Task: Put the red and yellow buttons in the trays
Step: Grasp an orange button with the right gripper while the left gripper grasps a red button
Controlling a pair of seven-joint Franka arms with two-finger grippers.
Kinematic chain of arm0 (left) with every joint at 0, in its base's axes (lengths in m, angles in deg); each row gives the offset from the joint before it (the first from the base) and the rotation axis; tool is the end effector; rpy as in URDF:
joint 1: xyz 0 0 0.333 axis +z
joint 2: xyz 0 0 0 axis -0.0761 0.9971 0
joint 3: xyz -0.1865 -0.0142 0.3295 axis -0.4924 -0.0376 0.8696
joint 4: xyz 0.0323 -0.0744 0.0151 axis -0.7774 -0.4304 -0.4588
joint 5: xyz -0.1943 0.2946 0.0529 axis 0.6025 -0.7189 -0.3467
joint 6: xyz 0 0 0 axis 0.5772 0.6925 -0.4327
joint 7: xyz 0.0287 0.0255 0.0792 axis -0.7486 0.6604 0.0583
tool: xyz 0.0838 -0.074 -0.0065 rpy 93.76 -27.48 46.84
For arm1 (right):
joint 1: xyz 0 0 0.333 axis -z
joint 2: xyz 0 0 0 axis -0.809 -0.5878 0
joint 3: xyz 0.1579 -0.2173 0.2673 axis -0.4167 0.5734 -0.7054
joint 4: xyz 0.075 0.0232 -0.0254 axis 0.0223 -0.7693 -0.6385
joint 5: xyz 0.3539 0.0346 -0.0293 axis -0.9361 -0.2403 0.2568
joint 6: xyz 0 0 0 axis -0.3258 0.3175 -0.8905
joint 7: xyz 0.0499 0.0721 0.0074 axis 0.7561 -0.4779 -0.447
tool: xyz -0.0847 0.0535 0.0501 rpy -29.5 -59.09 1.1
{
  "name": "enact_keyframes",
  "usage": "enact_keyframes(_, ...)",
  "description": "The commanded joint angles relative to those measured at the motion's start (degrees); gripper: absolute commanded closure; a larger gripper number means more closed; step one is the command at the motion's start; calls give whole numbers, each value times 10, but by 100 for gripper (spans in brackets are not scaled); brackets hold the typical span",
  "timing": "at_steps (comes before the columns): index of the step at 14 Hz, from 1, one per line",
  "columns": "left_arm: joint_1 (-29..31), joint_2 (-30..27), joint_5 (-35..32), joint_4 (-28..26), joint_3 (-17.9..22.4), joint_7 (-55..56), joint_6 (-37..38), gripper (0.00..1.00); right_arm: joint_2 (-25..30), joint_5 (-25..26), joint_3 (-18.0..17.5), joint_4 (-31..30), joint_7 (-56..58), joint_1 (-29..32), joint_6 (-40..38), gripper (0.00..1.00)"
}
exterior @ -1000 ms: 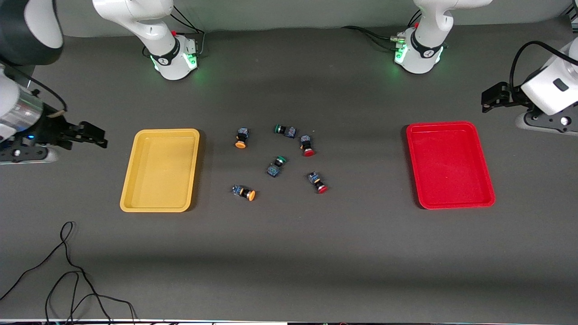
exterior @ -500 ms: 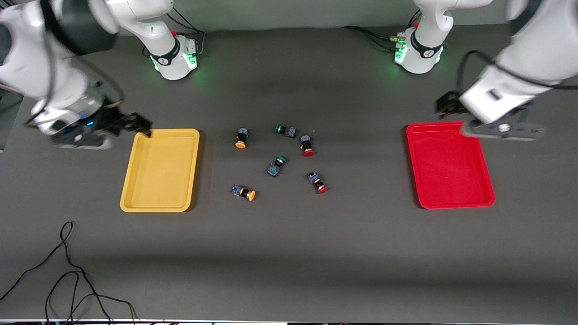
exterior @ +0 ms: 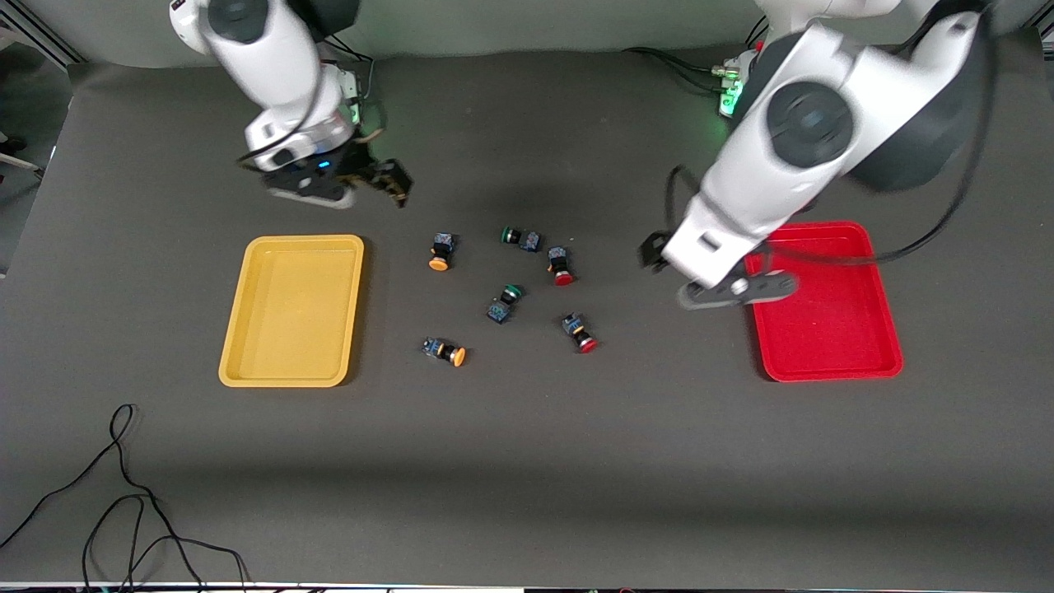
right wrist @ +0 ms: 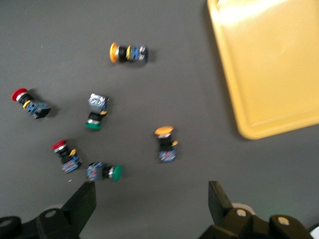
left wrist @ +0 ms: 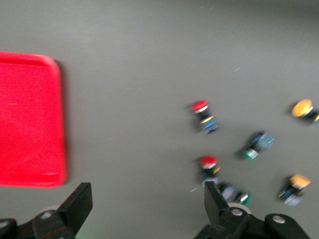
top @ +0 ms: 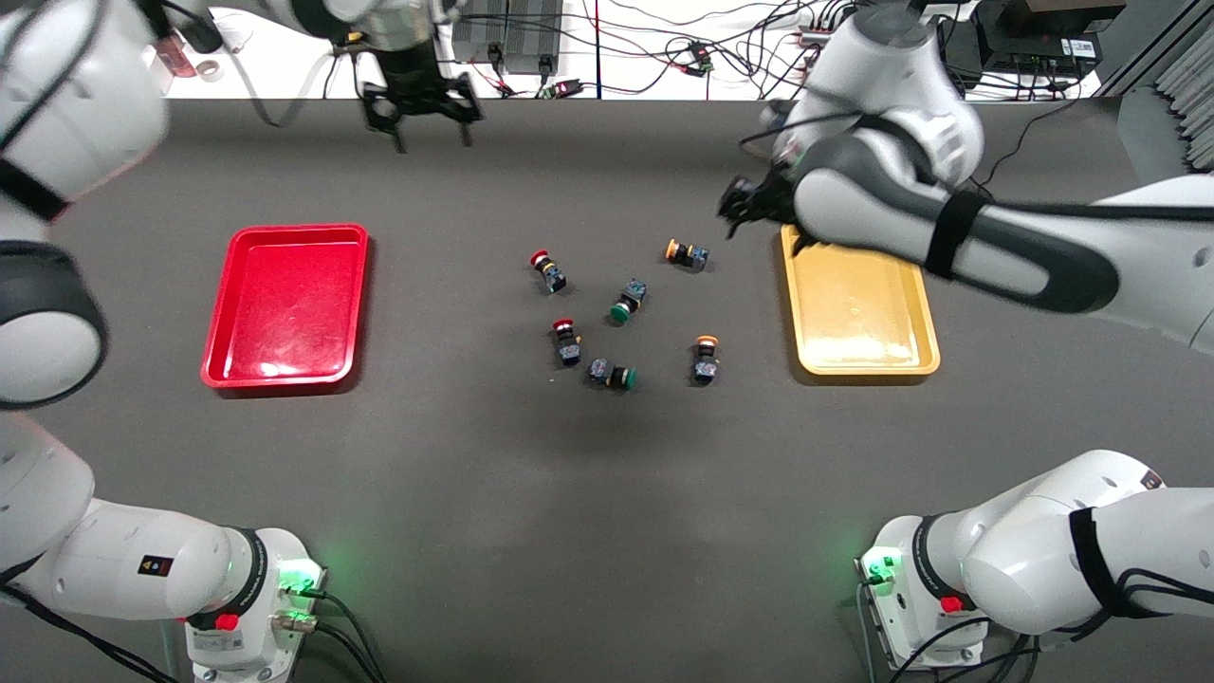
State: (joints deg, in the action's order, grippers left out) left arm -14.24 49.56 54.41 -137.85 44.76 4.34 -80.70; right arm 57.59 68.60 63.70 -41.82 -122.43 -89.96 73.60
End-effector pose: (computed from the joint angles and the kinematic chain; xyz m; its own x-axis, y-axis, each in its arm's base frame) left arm 0.5607 -0.3100 0.5635 0.9861 0.1445 -0.0823 0.1494 -0.9872 0.0563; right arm 0.3535 0.2658 0.5403 0.9452 -0.3266 -0.0025 -0.3259 -0.9427 -0.0711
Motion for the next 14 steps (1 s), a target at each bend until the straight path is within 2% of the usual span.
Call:
enact_keyframes(1,-27,61,-11,39,2,47,-44,0,-9,39,7,-22,-72,-52,27,0)
enact_keyframes(2,-29,70,-13,38,2,47,-46,0,-9,55,7,-40,-73,-61,30,0)
enact_keyframes(4,-38,76,-15,15,2,46,-51,0,3,66,7,-96,-74,-61,84,0)
enact_keyframes(7,-51,79,-28,-58,2,59,-97,0,-22,66,7,-141,-74,-62,162,0)
enact_keyframes(11,-69,85,-30,-159,3,100,-198,1,-108,66,8,-166,-75,-61,272,0)
enact_keyframes(14,-101,120,-32,-184,6,173,-237,1,-199,67,12,-166,-74,-61,369,0)
